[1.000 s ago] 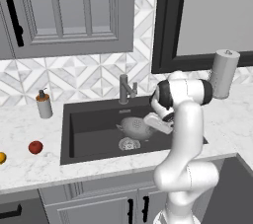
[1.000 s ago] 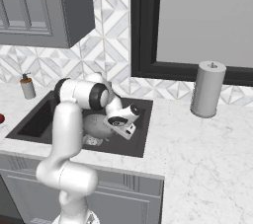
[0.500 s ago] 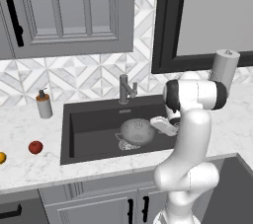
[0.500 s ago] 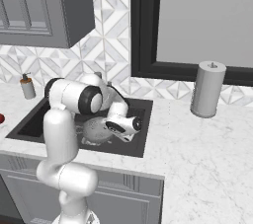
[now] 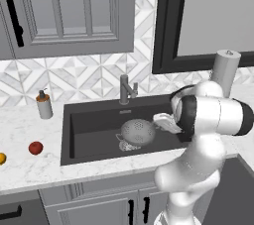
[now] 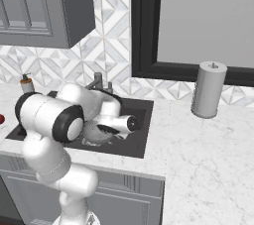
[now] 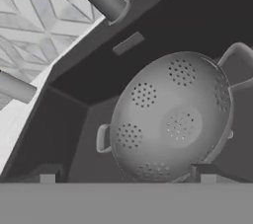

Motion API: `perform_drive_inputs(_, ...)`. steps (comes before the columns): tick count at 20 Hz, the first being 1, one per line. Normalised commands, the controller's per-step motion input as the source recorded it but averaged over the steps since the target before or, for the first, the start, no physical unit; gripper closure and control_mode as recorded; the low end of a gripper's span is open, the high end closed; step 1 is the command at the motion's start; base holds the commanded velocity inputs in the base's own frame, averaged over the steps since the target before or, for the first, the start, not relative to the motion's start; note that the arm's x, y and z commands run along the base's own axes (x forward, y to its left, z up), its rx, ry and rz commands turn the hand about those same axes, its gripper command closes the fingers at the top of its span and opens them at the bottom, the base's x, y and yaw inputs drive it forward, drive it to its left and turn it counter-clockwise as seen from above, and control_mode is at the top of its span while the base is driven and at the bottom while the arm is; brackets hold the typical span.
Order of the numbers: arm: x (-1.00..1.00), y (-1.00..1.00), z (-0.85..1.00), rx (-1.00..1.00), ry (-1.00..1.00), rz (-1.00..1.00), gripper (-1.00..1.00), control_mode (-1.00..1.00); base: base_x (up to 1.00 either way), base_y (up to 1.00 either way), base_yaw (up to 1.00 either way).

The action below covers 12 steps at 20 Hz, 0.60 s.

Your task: Put the colander in the sink, put the apple, tangerine in the colander, and turn on the sink faucet and pour water over the colander.

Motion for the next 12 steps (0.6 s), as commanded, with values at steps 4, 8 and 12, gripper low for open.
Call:
perform_drive_inputs(4,-0.52,0.19,1.0,-0.13,0.09,0.0,-1.0,-1.0,0.0,0.0,0.0)
perform_drive_inputs(8,-0.95,0.16,1.0,-0.12,-0.01,0.0,-1.0,-1.0,0.0,0.0,0.0)
perform_drive_inputs(12,-0.94,0.07,1.0,-0.04,-0.11,-0.04,-1.0,-1.0,0.0,0.0,0.0)
